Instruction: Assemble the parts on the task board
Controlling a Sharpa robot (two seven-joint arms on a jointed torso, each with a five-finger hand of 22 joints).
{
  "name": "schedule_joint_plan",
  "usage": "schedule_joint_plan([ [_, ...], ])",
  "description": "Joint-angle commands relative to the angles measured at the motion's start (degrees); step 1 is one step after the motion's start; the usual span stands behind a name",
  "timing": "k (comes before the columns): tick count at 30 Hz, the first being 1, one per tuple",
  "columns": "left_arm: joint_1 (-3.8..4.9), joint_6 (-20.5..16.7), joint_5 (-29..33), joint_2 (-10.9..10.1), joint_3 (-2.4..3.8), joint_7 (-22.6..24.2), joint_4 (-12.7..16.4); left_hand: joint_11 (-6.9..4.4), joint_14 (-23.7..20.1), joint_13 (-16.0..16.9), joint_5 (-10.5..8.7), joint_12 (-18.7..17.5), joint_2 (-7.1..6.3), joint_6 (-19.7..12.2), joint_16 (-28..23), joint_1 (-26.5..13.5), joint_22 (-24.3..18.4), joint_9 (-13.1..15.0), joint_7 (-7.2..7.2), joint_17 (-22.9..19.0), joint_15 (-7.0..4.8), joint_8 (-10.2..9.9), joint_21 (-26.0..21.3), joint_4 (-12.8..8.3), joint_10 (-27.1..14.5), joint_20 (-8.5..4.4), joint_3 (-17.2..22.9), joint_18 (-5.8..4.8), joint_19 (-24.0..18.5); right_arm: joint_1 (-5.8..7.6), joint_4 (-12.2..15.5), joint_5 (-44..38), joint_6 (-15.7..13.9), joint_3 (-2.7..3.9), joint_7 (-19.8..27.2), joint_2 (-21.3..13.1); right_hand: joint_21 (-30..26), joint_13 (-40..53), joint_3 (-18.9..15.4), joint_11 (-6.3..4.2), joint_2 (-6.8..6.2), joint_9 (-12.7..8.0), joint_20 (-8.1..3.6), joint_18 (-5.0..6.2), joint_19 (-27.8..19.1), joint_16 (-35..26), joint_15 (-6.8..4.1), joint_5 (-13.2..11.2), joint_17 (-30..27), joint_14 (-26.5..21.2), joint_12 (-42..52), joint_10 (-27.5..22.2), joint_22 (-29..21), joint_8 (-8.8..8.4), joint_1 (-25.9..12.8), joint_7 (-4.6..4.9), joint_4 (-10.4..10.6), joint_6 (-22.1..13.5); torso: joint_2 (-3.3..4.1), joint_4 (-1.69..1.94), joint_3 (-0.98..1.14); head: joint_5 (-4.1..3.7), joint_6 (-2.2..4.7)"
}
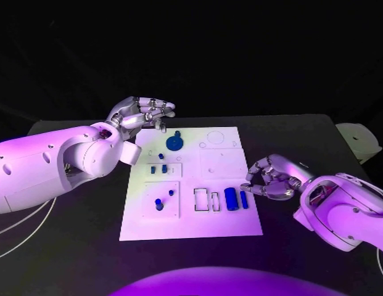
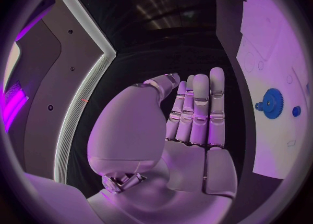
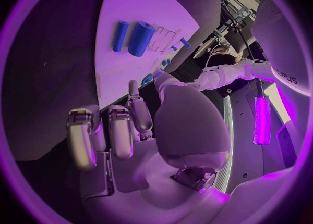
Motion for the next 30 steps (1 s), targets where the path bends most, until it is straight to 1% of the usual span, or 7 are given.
schedule_joint_plan([
  [1, -0.01, 0.8, 0.5, 0.1, 0.01, 0.5, 0.0, -0.15, -0.1, 0.1, 0.11, 0.3, 0.36, -0.5, -0.1, -0.2, -0.1, -0.1, -0.09, -0.1, 0.10, 0.2, -0.3, 0.3, -0.4, 0.09, -0.2, 0.84, 0.3, -1.08, -0.4, -3.7, 1.8, -0.05, -5.3, 1.1, 0.2, 0.3, -0.6, 0.15, 0.20, 0.1, -0.04, -0.78, 6.0, 0.2, 0.13, 0.4, 10.4, 5.1, 0.4, 0.3, 15.1, -0.09, -0.7, -0.11, 0.0, -0.4, 0.06, 0.26, -0.11, -0.24, -0.09],
  [4, -0.02, 0.8, 0.5, 0.1, 0.00, 0.5, 0.0, -0.15, -0.1, 0.1, 0.11, 0.3, 0.36, -0.5, -0.1, -0.2, -0.1, -0.1, -0.09, -0.1, 0.10, 0.2, -0.3, 0.3, -0.4, 0.09, -0.2, 0.84, 0.3, -1.60, -0.7, -4.5, 2.1, -0.07, -5.9, 1.8, 0.2, 0.4, -1.1, 0.16, 0.37, 0.2, -0.02, -0.78, 6.0, 0.2, 0.14, 0.5, 10.5, 5.1, 0.5, 0.3, 15.1, -0.10, -1.2, -0.11, 0.0, -0.4, 0.08, 0.26, -0.15, -0.26, -0.22],
  [8, -0.02, 0.8, 0.6, 0.0, 0.00, 0.5, 0.1, -0.15, -0.1, 0.1, 0.11, 0.3, 0.36, -0.5, -0.1, -0.2, -0.1, -0.1, -0.09, -0.1, 0.10, 0.2, -0.3, 0.3, -0.4, 0.09, -0.2, 0.84, 0.3, -2.21, -1.3, -5.7, 2.4, -0.08, -6.8, 3.0, 0.2, 0.6, -1.3, 0.16, 0.53, 0.3, -0.01, -0.78, 6.0, 0.2, 0.14, 0.5, 10.5, 5.1, 0.6, 0.3, 15.1, -0.10, -1.4, -0.12, 0.0, -0.4, 0.08, 0.01, -0.11, -0.02, -0.30],
  [15, -0.02, 0.8, 0.6, -0.1, -0.01, 0.5, 0.2, -0.15, -0.1, 0.1, 0.11, 0.3, 0.36, -0.5, -0.1, -0.2, -0.1, -0.1, -0.09, -0.1, 0.10, 0.2, -0.3, 0.3, -0.4, 0.09, -0.2, 0.84, 0.3, -2.78, -2.3, -6.3, 2.7, -0.10, -7.4, 4.8, 0.2, 1.0, -1.8, 0.14, 0.82, 0.4, 0.00, -0.78, 6.0, 0.3, 0.14, 0.6, 10.6, 5.1, 0.9, 0.5, 15.1, -0.08, -1.8, -0.14, 0.0, -0.3, 0.05, 0.04, -0.07, 0.03, -0.56],
  [22, -0.02, 0.8, 0.6, -0.1, -0.01, 0.5, 0.2, -0.15, -0.1, 0.1, 0.11, 0.3, 0.36, -0.5, -0.1, -0.2, -0.1, -0.1, -0.09, -0.1, 0.10, 0.2, -0.3, 0.3, -0.4, 0.09, -0.2, 0.84, 0.3, -3.13, -3.2, -5.9, 3.3, -0.14, -7.4, 6.1, 0.2, 1.4, -1.9, 0.12, 0.92, 0.5, 0.01, -0.78, 6.0, 0.3, 0.14, 0.7, 10.7, 5.1, 1.2, 0.7, 15.1, -0.04, -1.7, -0.17, -0.1, -0.3, 0.02, -0.06, -0.03, 0.14, -0.62],
  [24, -0.01, 0.8, 0.6, -0.1, -0.01, 0.4, 0.2, -0.15, -0.1, 0.1, 0.11, 0.3, 0.36, -0.5, -0.1, -0.2, -0.1, -0.1, -0.09, -0.1, 0.10, 0.2, -0.3, 0.3, -0.4, 0.09, -0.2, 0.84, 0.3, -3.20, -3.4, -5.9, 3.6, -0.19, -7.5, 6.5, 0.2, 1.4, -1.9, 0.12, 0.92, 0.5, 0.01, -0.78, 6.0, 0.3, 0.14, 0.7, 10.7, 5.1, 1.2, 0.7, 15.1, -0.04, -1.7, -0.17, -0.1, -0.3, 0.03, -0.05, -0.05, 0.04, -0.46],
  [30, -0.01, 0.7, 0.6, -0.2, -0.01, 0.4, 0.2, -0.12, -0.1, 0.1, 0.15, 0.5, 0.57, -0.5, -0.1, -0.4, -0.2, -0.1, -0.06, -0.1, 0.13, 0.2, -0.4, 0.5, -0.5, 0.12, -0.2, 0.83, 0.3, -3.62, -4.1, -5.7, 4.5, -0.39, -7.8, 7.2, 0.2, 1.7, -2.0, 0.11, 0.95, 0.5, 0.01, -0.78, 6.0, 0.4, 0.13, 0.6, 10.8, 5.1, 1.4, 0.9, 15.1, -0.01, -1.6, -0.19, -0.1, -0.2, -0.04, -0.05, -0.08, -0.32, -0.51],
])
